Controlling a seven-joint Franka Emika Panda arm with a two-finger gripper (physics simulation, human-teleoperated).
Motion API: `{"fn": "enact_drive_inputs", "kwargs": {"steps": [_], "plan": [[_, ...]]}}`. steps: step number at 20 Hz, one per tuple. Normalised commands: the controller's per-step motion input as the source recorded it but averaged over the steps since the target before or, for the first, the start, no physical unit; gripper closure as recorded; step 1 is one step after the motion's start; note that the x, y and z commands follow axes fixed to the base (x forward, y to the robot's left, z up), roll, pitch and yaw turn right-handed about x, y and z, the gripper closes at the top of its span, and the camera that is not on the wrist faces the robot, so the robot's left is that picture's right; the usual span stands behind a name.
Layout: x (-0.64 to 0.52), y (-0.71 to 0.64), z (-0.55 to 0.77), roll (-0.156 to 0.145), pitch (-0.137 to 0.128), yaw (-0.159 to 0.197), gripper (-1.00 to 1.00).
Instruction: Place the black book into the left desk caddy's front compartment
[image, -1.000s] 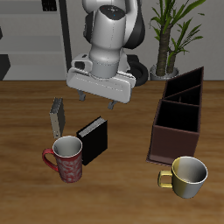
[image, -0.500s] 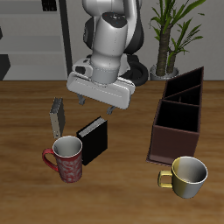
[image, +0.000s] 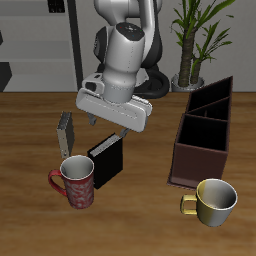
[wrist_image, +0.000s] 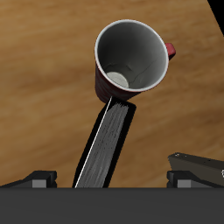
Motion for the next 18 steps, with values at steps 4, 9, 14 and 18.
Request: {"fn": "enact_drive_inputs", "kwargs": {"steps": [4, 9, 14, 18], "plan": [[0.05, -0.04, -0.19, 0.016, 0.014, -0.038, -1.00], [0.04, -0.01, -0.18, 0.004, 0.014, -0.013, -1.00], [0.01, -0.05, -0.15, 0.006, 0.002, -0.036, -1.00], [0.06, -0.01, -0.25, 0.006, 0.030, -0.005, -1.00]]}}
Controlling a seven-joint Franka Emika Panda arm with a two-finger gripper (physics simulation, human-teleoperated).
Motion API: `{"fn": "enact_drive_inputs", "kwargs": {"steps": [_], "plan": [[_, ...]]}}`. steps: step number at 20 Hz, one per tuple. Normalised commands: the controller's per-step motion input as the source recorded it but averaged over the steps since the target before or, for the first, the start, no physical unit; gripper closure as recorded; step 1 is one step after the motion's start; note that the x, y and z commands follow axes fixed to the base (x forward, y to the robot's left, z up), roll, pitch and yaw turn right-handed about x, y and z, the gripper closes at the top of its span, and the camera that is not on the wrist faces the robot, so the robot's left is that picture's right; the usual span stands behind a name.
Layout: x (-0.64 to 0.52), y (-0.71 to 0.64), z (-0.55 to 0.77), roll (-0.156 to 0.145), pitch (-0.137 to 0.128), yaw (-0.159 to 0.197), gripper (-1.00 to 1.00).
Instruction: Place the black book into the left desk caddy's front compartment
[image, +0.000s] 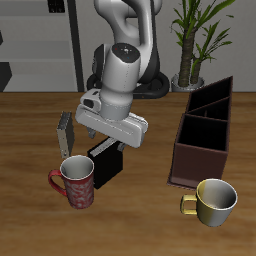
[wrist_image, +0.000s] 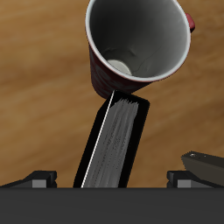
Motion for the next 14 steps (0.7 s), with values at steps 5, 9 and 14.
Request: {"fn": "enact_drive_inputs", "kwargs": {"steps": [5, 9, 14], "plan": [[0.04, -0.05, -0.22, -0.009, 0.040, -0.027, -1.00], [0.00, 0.05, -0.12, -0.004, 0.016, 0.028, -1.00], [-0.02, 0.06, -0.02, 0.024, -0.001, -0.002, 1.00]]}}
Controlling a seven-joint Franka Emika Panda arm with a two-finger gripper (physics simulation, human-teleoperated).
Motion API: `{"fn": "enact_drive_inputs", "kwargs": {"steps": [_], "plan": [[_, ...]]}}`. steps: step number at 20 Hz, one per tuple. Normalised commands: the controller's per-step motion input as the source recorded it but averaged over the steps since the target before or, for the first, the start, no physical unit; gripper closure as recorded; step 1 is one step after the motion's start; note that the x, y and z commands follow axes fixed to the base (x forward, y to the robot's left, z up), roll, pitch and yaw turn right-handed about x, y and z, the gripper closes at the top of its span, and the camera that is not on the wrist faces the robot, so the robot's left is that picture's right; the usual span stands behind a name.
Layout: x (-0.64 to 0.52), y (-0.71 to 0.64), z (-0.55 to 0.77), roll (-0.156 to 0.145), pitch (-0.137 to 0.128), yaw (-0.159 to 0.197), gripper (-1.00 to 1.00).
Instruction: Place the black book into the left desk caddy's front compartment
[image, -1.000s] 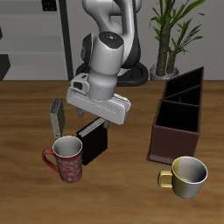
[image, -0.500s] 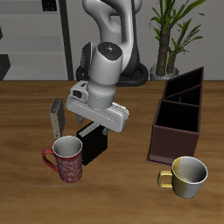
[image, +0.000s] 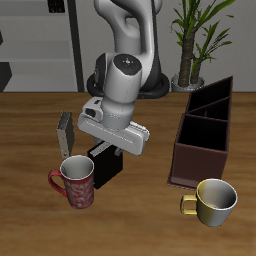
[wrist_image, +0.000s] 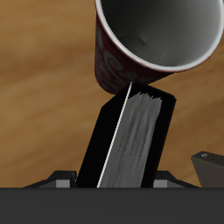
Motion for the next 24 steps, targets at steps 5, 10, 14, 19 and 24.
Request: {"fn": "enact_drive_inputs", "kwargs": {"steps": [5, 10, 14, 19, 24], "plan": [[-0.04, 0.03, 0.09, 0.015, -0.016, 0.013, 1.00], [-0.08, 0.09, 0.19, 0.010, -0.030, 0.020, 1.00], [-0.09, 0.05, 0.17, 0.002, -0.026, 0.030, 1.00], [-0.31, 0.20, 0.30, -0.011, -0.050, 0.096, 1.00], [-0.30, 0.12, 0.21, -0.012, -0.042, 0.098, 1.00]]}}
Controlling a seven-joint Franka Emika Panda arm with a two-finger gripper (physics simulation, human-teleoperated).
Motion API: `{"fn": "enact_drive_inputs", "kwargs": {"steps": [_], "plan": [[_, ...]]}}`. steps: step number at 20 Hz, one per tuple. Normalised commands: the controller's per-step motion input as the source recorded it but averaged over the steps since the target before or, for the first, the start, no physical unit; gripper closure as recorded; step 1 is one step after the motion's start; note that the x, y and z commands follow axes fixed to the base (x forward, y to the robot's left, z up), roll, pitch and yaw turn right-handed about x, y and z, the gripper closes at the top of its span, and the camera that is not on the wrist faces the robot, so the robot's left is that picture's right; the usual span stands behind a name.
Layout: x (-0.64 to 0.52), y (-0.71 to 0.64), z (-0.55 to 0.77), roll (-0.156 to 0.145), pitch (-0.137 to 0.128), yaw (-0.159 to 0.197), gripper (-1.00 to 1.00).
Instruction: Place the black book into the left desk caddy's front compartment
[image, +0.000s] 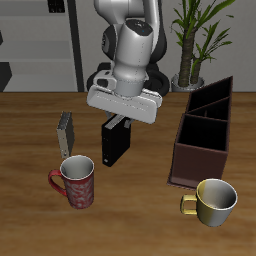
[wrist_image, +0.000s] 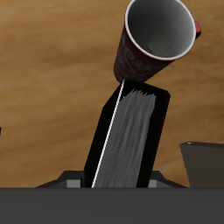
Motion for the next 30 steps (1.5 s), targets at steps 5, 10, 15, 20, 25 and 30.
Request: {"fn": "enact_drive_inputs", "kwargs": {"steps": [5, 10, 15, 20, 25, 30], "plan": [[-0.45, 0.20, 0.27, 0.053, -0.044, 0.124, 1.00], [-0.26, 0.11, 0.13, 0.107, -0.022, 0.036, 1.00], [-0.46, -0.04, 0.12, -0.006, -0.050, 0.081, 1.00], [-0.27, -0.01, 0.04, -0.038, -0.019, 0.049, 1.00], [-0.31, 0.08, 0.02, -0.014, -0.010, 0.041, 1.00], [-0.23, 0.13, 0.01, 0.007, -0.003, 0.016, 1.00]]}}
